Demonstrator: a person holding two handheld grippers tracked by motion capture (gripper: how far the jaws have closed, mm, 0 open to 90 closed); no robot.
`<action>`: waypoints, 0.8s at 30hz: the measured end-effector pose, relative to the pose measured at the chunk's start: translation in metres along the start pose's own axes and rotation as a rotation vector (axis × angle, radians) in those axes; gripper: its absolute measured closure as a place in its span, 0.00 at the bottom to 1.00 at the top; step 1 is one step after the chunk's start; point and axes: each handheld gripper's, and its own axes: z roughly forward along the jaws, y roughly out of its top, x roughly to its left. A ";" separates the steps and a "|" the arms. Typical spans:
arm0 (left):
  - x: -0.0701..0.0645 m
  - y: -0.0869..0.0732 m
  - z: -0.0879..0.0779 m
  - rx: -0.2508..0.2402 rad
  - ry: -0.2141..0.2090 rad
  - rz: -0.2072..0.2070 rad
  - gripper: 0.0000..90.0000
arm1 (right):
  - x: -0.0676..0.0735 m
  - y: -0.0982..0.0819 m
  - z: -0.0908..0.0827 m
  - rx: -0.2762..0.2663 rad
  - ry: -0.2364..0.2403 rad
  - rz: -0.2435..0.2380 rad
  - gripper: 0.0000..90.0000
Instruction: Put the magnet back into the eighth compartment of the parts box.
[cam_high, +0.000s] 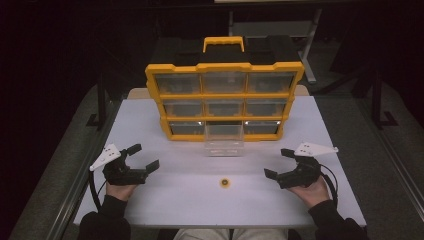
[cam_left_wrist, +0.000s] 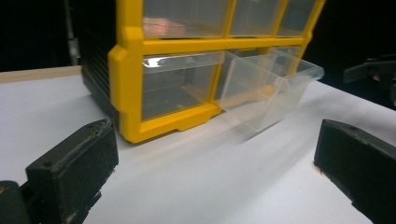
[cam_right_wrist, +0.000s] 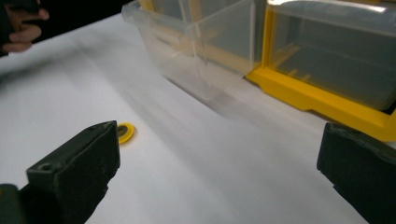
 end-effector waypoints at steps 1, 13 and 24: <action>0.000 0.000 0.000 -0.002 0.000 -0.004 0.00 | 0.001 0.000 0.002 0.016 0.002 -0.007 0.00; 0.001 0.000 0.000 -0.005 0.002 -0.011 0.00 | 0.017 0.012 0.018 0.082 0.024 -0.061 0.00; 0.001 0.000 0.000 0.001 0.005 -0.008 0.00 | 0.026 0.024 0.029 0.126 0.061 -0.079 0.00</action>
